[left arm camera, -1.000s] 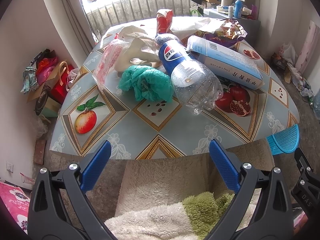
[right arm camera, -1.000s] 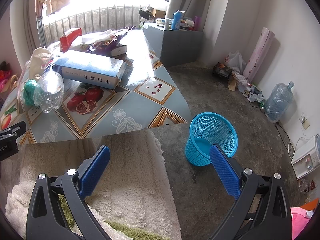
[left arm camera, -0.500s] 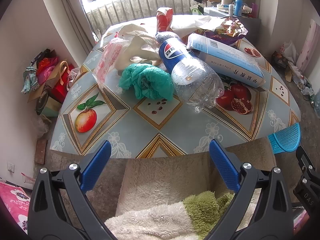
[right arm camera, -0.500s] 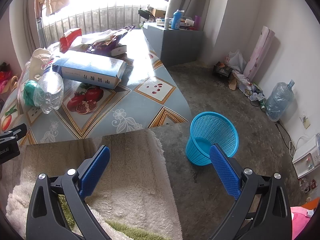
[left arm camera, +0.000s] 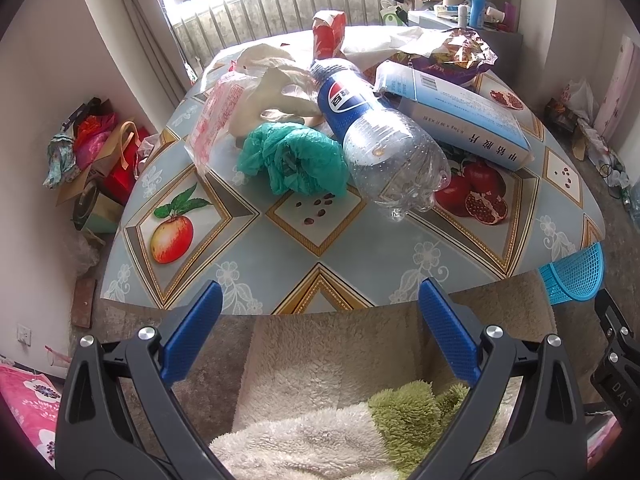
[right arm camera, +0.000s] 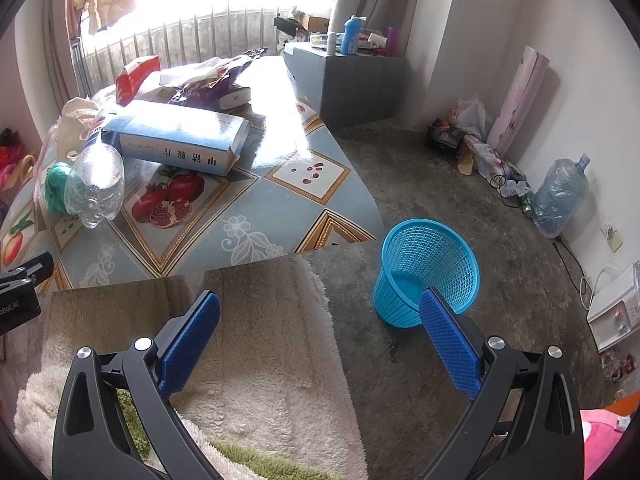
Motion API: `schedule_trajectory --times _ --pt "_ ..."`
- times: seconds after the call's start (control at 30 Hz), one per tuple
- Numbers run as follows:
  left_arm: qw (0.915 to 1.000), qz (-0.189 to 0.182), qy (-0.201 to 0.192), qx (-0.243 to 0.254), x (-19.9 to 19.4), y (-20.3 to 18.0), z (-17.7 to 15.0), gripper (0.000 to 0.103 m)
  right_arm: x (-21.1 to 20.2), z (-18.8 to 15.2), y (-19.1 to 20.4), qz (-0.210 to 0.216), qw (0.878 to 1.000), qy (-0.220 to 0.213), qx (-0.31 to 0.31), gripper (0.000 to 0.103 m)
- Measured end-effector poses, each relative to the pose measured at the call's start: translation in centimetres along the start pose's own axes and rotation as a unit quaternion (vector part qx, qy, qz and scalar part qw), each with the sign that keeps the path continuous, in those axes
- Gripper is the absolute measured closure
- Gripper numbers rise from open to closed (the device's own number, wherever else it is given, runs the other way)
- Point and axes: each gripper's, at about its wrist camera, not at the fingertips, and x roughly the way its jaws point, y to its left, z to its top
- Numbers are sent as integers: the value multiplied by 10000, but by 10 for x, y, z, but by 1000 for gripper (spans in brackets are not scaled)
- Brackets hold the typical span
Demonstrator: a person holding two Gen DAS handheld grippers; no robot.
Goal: Collect trash
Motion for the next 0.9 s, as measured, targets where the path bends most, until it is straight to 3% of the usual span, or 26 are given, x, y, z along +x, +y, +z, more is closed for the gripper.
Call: schedule_trajectory --times 0.53,0.9 --pt "10000 19 55 2 4 2 4 9 4 2 0 90 10000 42 8 6" --pt "9983 -285 -468 -203 1 24 26 9 7 18 2 396 9989 -251 29 6"
